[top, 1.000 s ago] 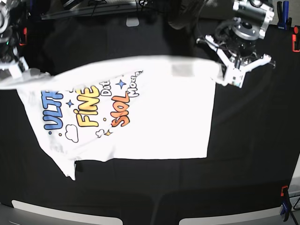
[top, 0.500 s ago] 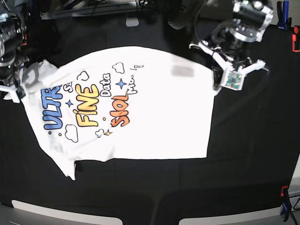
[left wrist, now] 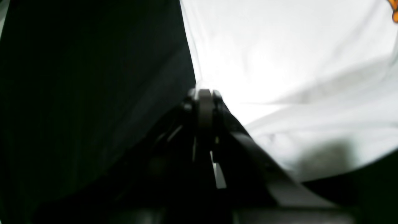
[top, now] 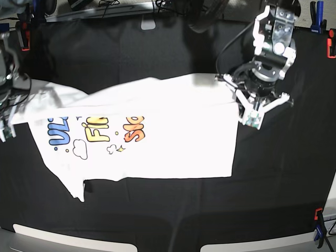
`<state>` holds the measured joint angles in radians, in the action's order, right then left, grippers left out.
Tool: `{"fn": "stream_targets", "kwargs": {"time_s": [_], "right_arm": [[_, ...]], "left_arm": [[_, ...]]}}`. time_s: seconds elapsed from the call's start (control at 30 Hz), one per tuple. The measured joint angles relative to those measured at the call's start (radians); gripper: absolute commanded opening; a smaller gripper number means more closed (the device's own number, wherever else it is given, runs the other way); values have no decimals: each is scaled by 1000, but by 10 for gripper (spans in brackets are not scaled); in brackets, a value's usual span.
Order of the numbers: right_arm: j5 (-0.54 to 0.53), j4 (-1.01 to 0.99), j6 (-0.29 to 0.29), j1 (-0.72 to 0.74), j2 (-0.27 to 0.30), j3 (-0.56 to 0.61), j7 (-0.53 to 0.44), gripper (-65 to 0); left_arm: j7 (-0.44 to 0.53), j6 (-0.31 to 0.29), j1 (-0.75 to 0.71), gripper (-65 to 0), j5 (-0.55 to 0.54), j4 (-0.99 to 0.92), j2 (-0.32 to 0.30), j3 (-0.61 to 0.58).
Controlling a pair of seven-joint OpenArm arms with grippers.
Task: Layout the t-shirt on the table in an organized manner, then fold the t-shirt properly
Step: 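Grasp the shirt edge with both grippers and pull it taut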
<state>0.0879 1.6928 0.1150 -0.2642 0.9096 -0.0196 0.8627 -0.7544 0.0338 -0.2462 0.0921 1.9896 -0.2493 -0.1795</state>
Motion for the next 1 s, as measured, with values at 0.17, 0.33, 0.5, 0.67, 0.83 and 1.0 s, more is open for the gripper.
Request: {"fn": "stream_targets", "kwargs": {"time_s": [0.17,0.33,0.5,0.67,0.83,1.0], "right_arm": [[-80,-88,-56,88,-1,0,-34,-650],[-135,-93,-157,156,-58,-2,-97,-650],[-165,-94,-235,221,-178,-2,-158,-650],[-160,-94,-277,280,-253,-2,-164,-650],[-144,-94,-277,309,-283,-2,-163,-650],[-70,-94,-277,311,-283,-2,-142,-607]], "left_arm": [[23,0,23,-650,-6,-26,0,-2],[37,0,23,-650,-48,-49,0,-2],[132,0,23,-650,-48,-53,0,-2],[134,0,23,-650,-48,-53,0,-2],[134,0,23,-650,-47,-53,0,-2],[134,0,23,-499,-44,-53,0,-2]]}}
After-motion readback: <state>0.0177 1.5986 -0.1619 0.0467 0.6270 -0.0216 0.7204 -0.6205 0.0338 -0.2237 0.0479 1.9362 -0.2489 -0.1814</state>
